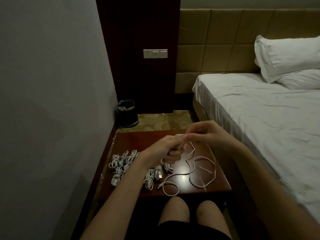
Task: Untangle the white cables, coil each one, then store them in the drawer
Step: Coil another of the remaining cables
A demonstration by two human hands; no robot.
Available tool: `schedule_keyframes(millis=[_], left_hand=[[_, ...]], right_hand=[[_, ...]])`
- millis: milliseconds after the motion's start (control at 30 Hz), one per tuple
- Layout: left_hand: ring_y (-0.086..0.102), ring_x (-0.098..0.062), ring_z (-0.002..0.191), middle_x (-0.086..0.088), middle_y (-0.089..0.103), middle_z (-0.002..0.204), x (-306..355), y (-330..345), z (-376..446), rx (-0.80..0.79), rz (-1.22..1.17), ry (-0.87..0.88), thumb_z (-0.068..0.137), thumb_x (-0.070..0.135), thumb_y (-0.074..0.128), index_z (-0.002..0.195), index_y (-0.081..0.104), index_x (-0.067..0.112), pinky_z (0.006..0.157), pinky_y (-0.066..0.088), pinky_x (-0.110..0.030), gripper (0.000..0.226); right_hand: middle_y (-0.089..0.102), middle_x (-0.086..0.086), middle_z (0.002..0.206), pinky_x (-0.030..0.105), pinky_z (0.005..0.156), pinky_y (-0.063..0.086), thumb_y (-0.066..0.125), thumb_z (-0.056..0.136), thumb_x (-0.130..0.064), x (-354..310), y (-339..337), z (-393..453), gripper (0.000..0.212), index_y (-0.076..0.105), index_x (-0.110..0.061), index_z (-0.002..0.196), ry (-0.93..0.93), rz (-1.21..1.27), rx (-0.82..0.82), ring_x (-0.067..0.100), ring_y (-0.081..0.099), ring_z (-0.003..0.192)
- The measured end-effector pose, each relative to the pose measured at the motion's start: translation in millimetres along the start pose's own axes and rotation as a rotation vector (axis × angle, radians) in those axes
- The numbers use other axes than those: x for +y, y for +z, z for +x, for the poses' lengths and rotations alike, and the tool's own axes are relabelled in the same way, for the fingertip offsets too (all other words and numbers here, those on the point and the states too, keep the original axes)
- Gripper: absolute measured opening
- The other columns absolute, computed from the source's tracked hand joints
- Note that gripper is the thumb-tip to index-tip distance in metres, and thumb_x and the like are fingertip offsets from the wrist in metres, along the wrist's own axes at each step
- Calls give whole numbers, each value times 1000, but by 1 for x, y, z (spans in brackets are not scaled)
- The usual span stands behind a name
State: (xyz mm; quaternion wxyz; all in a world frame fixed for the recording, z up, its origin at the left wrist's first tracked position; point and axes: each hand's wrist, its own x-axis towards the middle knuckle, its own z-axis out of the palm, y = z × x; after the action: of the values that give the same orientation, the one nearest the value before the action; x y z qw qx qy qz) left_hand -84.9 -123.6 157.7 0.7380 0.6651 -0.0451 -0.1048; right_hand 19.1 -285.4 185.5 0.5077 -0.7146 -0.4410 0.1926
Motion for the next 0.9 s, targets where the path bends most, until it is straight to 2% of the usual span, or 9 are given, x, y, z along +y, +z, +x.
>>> schedule_keyframes(millis=[167, 267, 333, 400, 500, 600, 667, 800, 900], left_hand=[[33, -4, 34, 5, 48, 45, -2, -8, 3, 413, 3, 130, 99, 43, 35, 79, 62, 6, 41, 26, -18, 50], [50, -5, 43, 5, 60, 52, -8, 0, 9, 595, 49, 152, 104, 38, 31, 84, 65, 9, 46, 39, -18, 49], [66, -7, 63, 3, 70, 69, -6, 7, 13, 661, -77, 183, 105, 35, 32, 91, 68, 12, 58, 51, -20, 45], [71, -13, 77, -2, 73, 81, -2, 12, 18, 639, -272, 182, 105, 33, 31, 91, 65, 10, 70, 58, -28, 43], [72, -19, 67, -4, 69, 65, 2, 21, 21, 579, -537, 213, 106, 32, 31, 82, 52, 8, 62, 58, -32, 39], [70, -18, 58, 2, 53, 48, 3, 22, 21, 623, -542, 258, 106, 33, 30, 75, 44, 11, 51, 54, -27, 40], [69, -17, 60, 1, 56, 49, 2, 22, 21, 631, -506, 269, 105, 34, 30, 73, 42, 12, 50, 53, -24, 41], [70, -13, 71, -3, 75, 80, -4, 23, 21, 599, -378, 252, 105, 36, 31, 76, 43, 16, 64, 55, -24, 37], [68, -13, 83, -2, 74, 100, -7, 25, 21, 531, -370, 244, 105, 35, 31, 76, 43, 17, 77, 52, -28, 36]], right_hand=[[72, -5, 68, 13, 61, 51, 66, 87, -7, 3, -5, -4, 13, 73, -10, 98, 54, 47, 200, 4, 65, 64], [73, 7, 76, 19, 61, 53, 66, 88, -7, 6, 5, -3, 12, 73, -8, 98, 111, 15, 225, 13, 66, 67], [73, 13, 81, 25, 64, 54, 66, 88, -8, 9, 15, -2, 10, 74, -14, 91, 137, -39, 205, 19, 67, 69], [74, 10, 78, 33, 68, 54, 67, 88, -8, 13, 24, -2, 11, 73, -17, 87, 150, -70, 185, 18, 67, 67], [72, 8, 74, 37, 68, 54, 66, 88, -6, 16, 38, -4, 9, 72, -12, 84, 170, -37, 142, 12, 65, 61], [70, 5, 74, 41, 76, 53, 60, 93, -10, 13, 47, -4, 12, 70, -13, 88, 214, 129, 94, 22, 64, 70], [66, -3, 71, 35, 72, 52, 55, 97, -16, 7, 51, -5, 13, 68, -14, 94, 253, 249, 56, 13, 61, 64], [56, -7, 74, 23, 62, 44, 55, 95, -18, 0, 60, -2, 7, 61, -14, 97, 174, -65, -26, -1, 54, 61], [56, 5, 105, 28, 79, 49, 53, 96, -29, 5, 63, 2, 25, 57, -9, 111, 130, -305, -8, 12, 56, 92]])
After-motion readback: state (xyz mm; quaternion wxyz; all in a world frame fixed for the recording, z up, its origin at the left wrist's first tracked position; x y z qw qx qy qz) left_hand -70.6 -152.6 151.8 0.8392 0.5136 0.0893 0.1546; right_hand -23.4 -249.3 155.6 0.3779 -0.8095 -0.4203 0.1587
